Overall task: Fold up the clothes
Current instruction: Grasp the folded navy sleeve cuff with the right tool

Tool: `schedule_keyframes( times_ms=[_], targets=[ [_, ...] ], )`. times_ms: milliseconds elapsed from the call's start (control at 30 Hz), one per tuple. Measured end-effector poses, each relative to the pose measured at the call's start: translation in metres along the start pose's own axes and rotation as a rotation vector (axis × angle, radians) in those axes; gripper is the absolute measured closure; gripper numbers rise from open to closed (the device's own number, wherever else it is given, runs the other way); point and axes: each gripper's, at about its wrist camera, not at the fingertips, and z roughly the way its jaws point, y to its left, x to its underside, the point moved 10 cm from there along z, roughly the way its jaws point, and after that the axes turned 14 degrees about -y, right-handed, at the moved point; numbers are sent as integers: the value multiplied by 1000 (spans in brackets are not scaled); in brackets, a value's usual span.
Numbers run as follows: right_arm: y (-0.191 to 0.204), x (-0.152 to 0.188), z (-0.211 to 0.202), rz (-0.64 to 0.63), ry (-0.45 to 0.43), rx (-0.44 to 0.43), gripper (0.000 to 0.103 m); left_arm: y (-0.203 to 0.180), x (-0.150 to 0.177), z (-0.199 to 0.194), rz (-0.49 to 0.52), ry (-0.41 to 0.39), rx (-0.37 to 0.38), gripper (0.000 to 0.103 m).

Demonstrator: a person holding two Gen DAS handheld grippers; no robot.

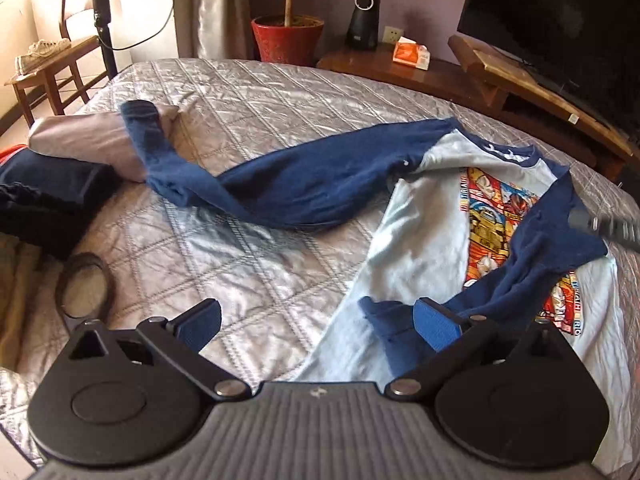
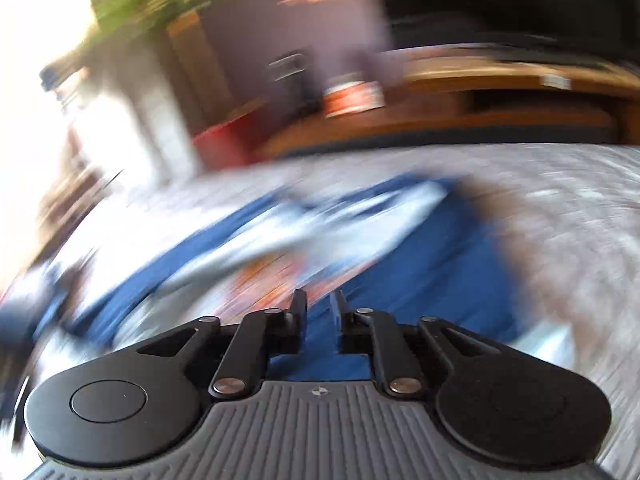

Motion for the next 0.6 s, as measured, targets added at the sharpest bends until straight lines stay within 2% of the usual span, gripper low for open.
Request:
schedule_keyframes(
  times_ms=[133,200,233,267,300,333,367,400,433,500,600],
  targets=[
    [104,62,-25,-119,99,-150,79,26,-1,-14,4,0,-45,1],
    [142,85,-35,-190,124,-185,59,40,0,-22,1,1,-65,1],
    [154,92,-38,-231,122,-174,36,46,1,-26,-2,2,-75,1],
    [161,97,-39,-258,109,-158,24,53,2,-29,-5,4,-84,1],
    [166,101,-38,-276,107,-155,25,58,4,-31,-10,8,-91,1],
    [169,104,-35,-293,111,-158,33,62,5,-33,-18,12,-96,1],
    [166,107,-29,-314,118,-138,59,66,7,-34,-26,16,-101,1],
    [161,110,-21,-335,127,-109,77,69,8,-36,-35,20,-104,1],
    [152,109,-16,-303,132,-103,92,72,9,-37,-45,23,-104,1],
    [135,100,-11,-163,137,-94,96,76,10,-39,-60,27,-103,1],
    [117,90,-17,-133,139,-69,98,78,9,-42,-62,19,-93,1]
  ],
)
